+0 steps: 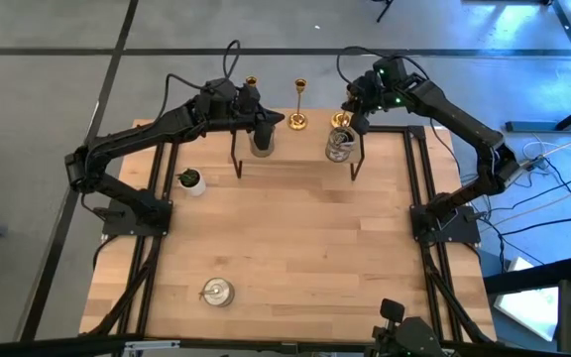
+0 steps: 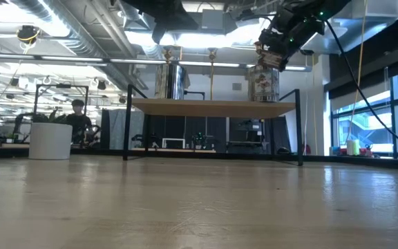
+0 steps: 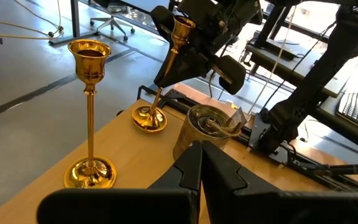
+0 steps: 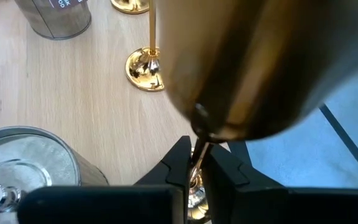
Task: Pick & Place candle stick holders
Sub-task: Put the gold candle holder on the shelf aligned with the other gold candle holders
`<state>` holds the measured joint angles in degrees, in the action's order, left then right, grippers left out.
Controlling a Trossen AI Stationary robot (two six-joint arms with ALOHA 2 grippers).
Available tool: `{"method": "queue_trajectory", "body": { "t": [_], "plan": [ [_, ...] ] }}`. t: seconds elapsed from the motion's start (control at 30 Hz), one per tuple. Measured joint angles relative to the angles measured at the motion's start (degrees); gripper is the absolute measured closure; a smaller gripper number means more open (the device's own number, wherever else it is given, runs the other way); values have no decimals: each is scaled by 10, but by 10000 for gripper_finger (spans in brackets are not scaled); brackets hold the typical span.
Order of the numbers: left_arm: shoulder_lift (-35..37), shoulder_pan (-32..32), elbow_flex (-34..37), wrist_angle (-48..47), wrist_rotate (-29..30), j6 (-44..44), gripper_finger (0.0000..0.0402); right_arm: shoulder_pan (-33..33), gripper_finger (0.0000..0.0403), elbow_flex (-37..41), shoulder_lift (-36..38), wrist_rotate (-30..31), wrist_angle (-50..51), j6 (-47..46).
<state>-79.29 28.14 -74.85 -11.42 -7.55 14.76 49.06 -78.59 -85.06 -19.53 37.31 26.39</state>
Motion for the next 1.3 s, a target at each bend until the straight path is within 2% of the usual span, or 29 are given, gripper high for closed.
{"method": "queue_trajectory", "body": {
  "t": [0.3, 0.5, 0.9, 1.3],
  "plan": [
    [0, 0, 0, 0, 0, 0, 400, 0, 368, 0, 0, -3, 2, 0],
    [0, 0, 0, 0, 0, 0, 400, 0, 368, 0, -4, -31, 5, -4],
    [0, 0, 0, 0, 0, -1, 400, 0, 368, 0, -9, -27, 8, -4],
    [0, 0, 0, 0, 0, -5, 400, 1, 368, 0, -10, 0, 6, -1]
  ]
}}
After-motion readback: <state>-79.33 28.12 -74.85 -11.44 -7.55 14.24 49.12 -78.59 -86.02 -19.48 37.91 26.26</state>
